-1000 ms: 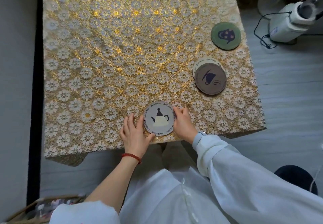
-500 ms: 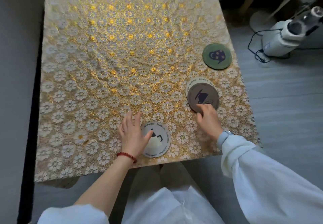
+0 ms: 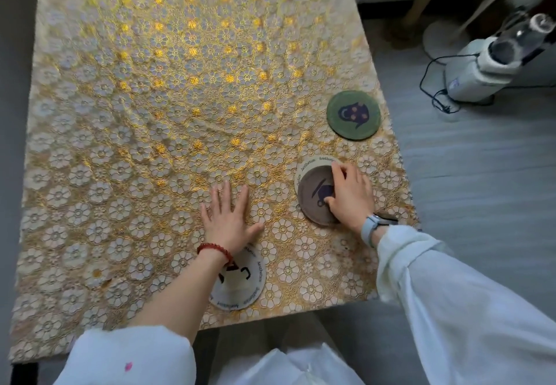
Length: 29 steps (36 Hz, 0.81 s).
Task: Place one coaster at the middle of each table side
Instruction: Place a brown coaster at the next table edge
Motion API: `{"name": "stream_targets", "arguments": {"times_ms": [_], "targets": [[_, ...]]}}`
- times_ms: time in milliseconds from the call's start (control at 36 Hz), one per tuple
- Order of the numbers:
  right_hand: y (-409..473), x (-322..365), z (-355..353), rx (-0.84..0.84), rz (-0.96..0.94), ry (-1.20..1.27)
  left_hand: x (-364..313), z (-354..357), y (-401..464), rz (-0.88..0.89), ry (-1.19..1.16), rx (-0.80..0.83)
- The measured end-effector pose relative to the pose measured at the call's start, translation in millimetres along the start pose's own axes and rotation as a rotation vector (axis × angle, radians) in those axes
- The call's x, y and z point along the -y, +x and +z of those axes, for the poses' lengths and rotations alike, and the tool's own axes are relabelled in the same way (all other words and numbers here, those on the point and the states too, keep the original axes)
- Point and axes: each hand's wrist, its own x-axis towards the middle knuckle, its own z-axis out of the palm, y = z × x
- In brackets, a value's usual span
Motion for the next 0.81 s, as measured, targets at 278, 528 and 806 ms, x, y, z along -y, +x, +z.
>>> {"name": "stream_targets", "arguments": {"times_ms": [278, 528, 806], "targets": [[-12.2, 57.5, -44.8, -0.189, -0.219, 0.440, -0.6, -38.6, -6.4, -0.012, -0.344, 0.072], [-54.1, 178.0, -69.3, 0.096, -0.505, 0.573, 67.2, -109.1, -89.5, 0.038, -0.848, -0.039], [-143.1, 350.1, -7.0, 0.202, -0.669, 0.631, 244.6, -108.4, -205.4, 0.001, -0.998, -0.347]]}}
